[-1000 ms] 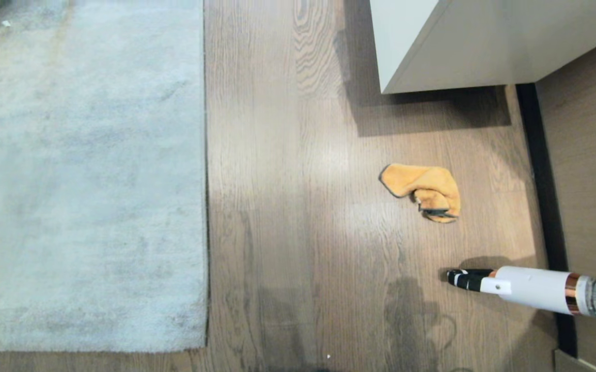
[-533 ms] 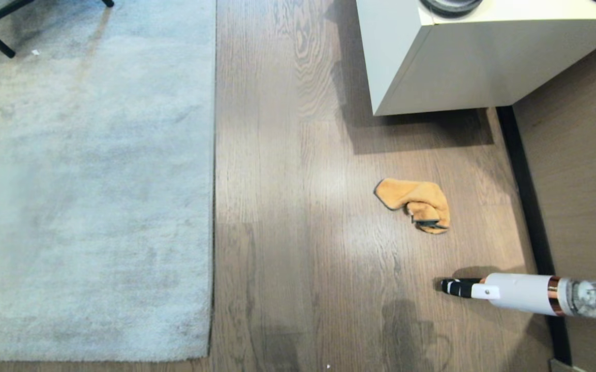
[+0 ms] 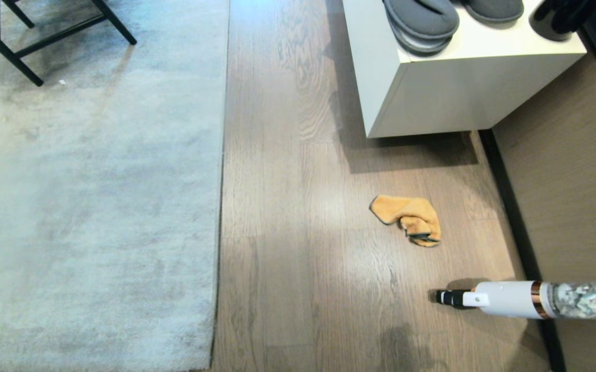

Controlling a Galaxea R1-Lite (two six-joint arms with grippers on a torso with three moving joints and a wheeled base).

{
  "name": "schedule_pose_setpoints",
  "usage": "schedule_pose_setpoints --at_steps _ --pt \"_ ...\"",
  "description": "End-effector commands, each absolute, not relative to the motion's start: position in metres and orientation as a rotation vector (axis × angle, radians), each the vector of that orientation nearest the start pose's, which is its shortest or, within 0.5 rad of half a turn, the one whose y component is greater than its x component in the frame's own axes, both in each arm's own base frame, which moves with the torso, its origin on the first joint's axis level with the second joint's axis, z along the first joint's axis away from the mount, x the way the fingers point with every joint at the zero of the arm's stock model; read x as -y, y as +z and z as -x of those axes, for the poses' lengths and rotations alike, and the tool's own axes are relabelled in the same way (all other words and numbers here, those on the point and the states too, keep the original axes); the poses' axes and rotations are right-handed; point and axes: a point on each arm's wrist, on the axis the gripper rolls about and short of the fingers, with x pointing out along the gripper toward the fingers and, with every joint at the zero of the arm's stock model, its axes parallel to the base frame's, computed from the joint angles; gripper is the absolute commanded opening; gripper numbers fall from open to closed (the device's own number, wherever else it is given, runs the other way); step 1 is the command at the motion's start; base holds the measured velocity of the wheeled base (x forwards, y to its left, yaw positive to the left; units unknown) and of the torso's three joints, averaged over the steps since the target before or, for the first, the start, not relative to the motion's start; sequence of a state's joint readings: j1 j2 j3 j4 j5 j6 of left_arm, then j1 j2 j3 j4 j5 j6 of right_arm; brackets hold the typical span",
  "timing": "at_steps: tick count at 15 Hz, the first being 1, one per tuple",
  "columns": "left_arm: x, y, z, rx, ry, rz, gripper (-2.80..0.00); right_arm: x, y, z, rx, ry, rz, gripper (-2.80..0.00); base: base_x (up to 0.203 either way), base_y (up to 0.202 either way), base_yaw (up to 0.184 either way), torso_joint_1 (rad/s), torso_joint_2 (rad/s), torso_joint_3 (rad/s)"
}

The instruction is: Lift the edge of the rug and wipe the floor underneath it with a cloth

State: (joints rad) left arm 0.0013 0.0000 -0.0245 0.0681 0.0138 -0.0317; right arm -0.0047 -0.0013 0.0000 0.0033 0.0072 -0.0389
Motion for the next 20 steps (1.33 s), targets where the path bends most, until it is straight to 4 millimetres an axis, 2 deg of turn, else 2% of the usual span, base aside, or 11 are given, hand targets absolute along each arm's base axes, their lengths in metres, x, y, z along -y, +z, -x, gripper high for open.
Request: schedule_pose_setpoints --at_steps 1,20 --pt "-0.0002 0.0752 0.0248 -0.044 0.015 0.032 -2.80 -0.0003 0.0752 0.0228 -0.003 0.003 0.040 -2.80 0.000 0.000 0.000 -0.005 0.01 0.207" --pt "-0.0001 0.0755 0.0249 -0.044 0.010 0.032 -2.80 -0.0003 0.0752 0.0228 -0.003 0.003 0.040 -2.80 0.000 0.000 0.000 0.002 0.00 0.203"
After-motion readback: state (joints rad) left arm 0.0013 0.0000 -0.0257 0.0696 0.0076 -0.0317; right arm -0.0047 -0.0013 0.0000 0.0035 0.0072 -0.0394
